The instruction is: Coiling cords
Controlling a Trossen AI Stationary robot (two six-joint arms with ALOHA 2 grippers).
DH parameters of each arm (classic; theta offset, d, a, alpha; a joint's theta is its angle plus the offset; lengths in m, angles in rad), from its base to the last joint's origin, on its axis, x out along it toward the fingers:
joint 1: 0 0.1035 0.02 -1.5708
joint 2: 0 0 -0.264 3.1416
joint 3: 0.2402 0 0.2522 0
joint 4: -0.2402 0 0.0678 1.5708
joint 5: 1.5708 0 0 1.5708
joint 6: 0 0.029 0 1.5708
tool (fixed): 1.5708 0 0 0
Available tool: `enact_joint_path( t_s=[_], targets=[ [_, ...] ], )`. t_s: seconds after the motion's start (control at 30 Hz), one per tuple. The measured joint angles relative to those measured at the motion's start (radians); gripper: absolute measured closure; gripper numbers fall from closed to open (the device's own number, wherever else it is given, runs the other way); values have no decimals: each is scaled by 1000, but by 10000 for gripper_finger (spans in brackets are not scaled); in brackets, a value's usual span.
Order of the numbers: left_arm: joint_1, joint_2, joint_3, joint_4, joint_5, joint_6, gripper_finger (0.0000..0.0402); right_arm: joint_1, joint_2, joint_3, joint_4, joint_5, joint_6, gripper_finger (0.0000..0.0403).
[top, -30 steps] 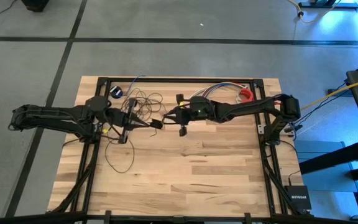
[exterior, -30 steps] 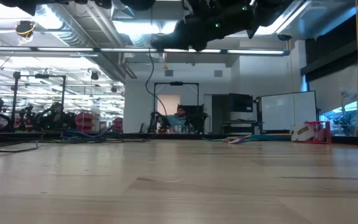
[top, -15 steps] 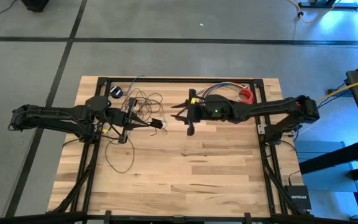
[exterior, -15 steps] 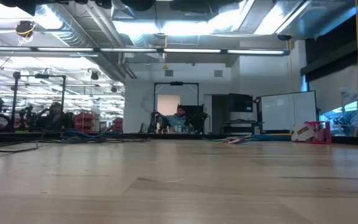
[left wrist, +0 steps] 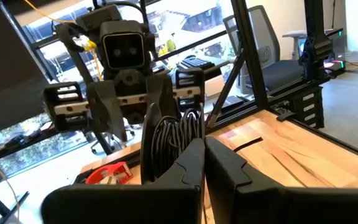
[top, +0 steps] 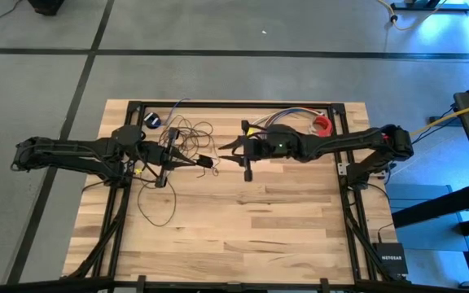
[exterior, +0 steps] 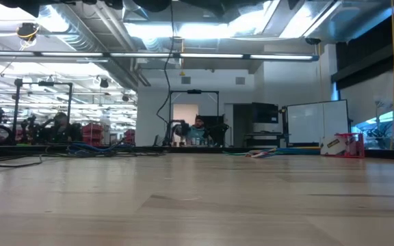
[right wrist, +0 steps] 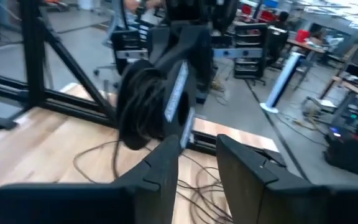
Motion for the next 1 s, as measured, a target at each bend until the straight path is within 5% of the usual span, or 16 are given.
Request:
enact_joint_path(
  t_s=[0.27, 0.83, 1.0],
  targets=[
    [0, 0, 0, 1, 0, 0, 401, 2, 11, 0, 20, -88, 30, 292],
    [0, 0, 0, 8, 0, 6, 401, 19, 56, 10, 116, -23, 18, 294],
    [0, 0, 0, 9, 0, 8, 401, 19, 71, 10, 137, -34, 18, 342]
  ],
)
